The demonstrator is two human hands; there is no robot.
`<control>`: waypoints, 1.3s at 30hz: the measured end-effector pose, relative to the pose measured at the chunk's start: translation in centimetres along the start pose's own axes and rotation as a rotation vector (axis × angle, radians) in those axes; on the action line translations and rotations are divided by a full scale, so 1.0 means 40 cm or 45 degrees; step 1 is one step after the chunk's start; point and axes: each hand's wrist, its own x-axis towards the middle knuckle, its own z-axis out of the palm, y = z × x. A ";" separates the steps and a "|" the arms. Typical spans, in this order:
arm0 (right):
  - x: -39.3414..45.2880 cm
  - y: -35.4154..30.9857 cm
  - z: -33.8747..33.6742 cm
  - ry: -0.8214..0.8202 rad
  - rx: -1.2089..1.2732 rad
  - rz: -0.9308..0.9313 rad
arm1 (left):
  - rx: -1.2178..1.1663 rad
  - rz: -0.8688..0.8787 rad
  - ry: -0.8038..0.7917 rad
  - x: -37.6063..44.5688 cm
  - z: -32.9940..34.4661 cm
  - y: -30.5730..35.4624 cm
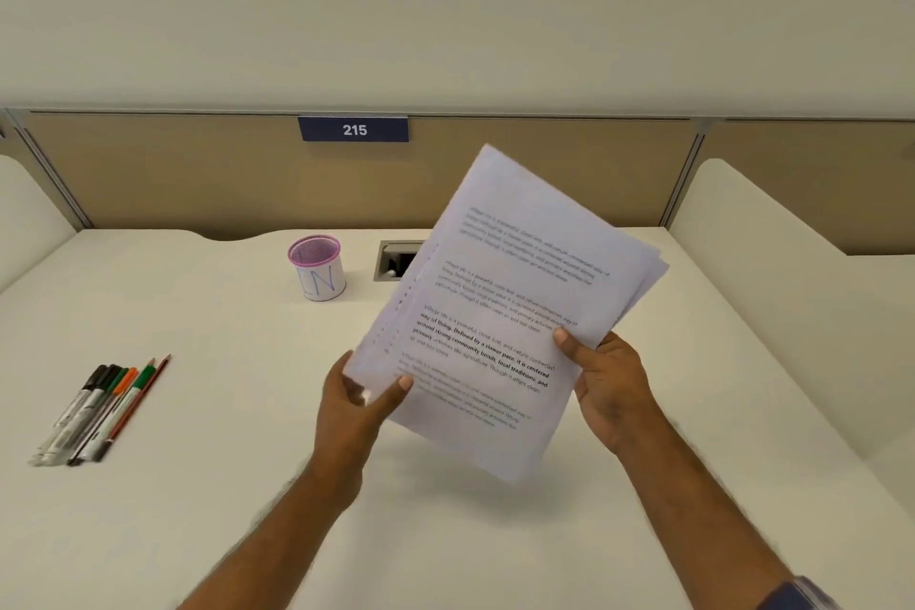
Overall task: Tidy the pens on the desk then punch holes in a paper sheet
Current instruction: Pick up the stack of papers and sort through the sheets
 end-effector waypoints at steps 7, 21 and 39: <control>-0.029 0.058 0.030 0.041 0.333 0.134 | -0.487 -0.084 -0.300 -0.045 0.057 -0.003; 0.011 -0.039 -0.054 0.031 0.031 0.085 | -0.283 -0.050 -0.093 0.068 -0.066 0.102; 0.017 -0.050 -0.009 -0.113 -0.709 -0.217 | -0.049 0.176 -0.265 0.087 -0.103 0.159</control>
